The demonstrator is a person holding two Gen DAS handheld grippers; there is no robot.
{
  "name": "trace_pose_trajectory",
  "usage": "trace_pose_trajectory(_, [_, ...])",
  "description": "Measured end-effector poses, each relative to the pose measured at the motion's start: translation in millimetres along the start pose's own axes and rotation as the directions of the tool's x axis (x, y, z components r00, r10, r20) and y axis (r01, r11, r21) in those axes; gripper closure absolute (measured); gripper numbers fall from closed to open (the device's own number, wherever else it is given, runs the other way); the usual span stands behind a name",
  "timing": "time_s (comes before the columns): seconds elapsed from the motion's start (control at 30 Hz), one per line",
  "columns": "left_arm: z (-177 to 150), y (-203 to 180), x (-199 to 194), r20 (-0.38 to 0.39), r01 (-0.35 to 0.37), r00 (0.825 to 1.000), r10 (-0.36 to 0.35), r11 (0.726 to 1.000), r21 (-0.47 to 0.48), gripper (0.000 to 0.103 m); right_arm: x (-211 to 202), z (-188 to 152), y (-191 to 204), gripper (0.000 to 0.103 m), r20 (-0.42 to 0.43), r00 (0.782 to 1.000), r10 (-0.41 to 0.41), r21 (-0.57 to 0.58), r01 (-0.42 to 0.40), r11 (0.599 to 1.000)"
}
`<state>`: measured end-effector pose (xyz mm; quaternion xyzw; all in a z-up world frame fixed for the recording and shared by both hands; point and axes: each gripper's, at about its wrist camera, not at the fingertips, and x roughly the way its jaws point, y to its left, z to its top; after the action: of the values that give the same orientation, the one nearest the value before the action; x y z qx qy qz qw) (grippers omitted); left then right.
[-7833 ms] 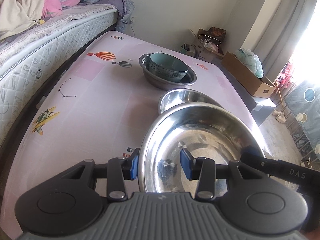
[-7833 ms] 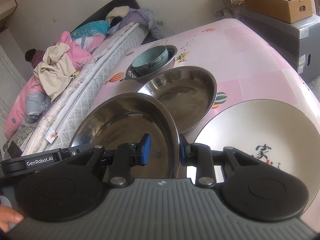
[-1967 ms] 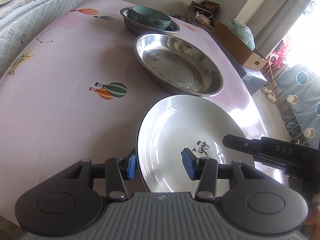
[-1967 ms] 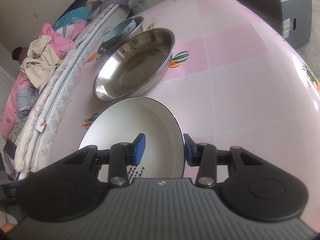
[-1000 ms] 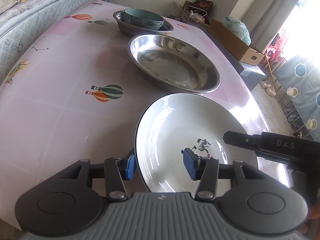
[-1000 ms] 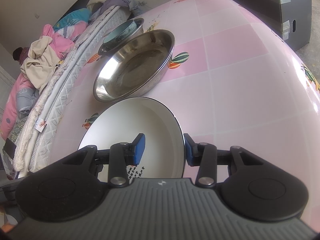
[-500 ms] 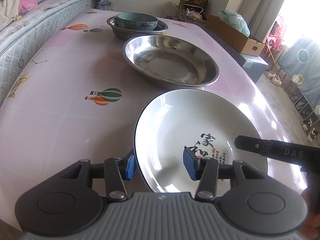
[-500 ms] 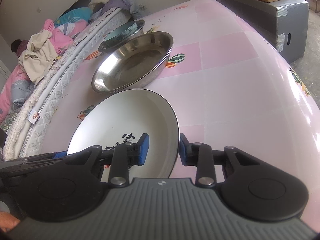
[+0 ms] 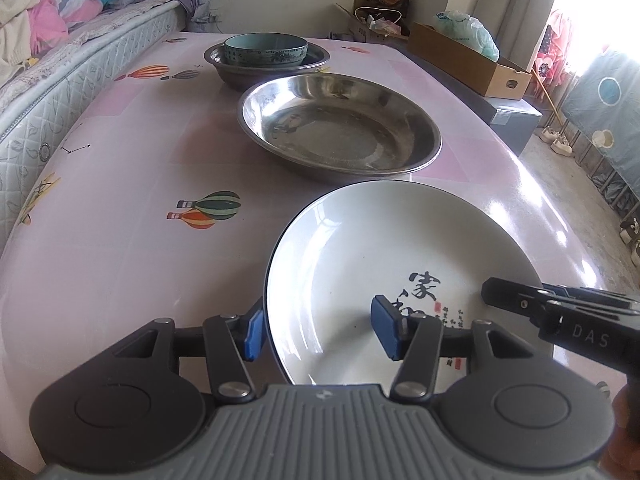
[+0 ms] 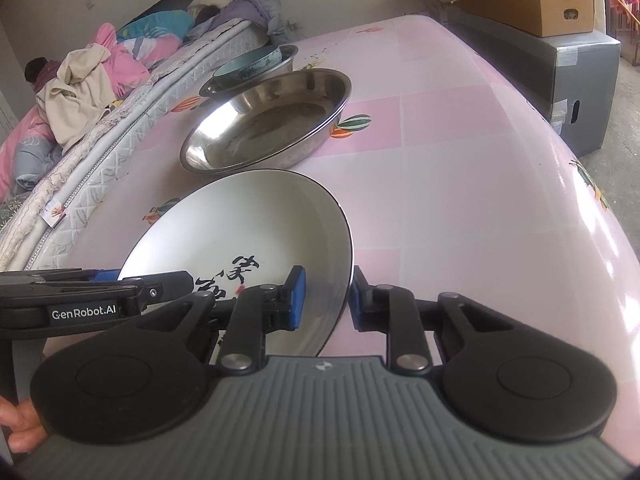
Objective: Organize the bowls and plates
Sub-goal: 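Lift the white plate with both tools and carry it toward the stainless bowls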
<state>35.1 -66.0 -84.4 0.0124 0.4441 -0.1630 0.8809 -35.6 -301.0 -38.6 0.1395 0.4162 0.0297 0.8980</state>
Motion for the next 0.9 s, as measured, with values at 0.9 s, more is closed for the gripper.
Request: trace_pose_trajectory(0.9, [-2, -3, -15, 0.016, -0.006, 1.000, 0.006, 0.999, -0.044, 0.048, -13, -2, 9, 0.079, 0.038, 0.998, -0.052, -0.074, 0.054, 0.996])
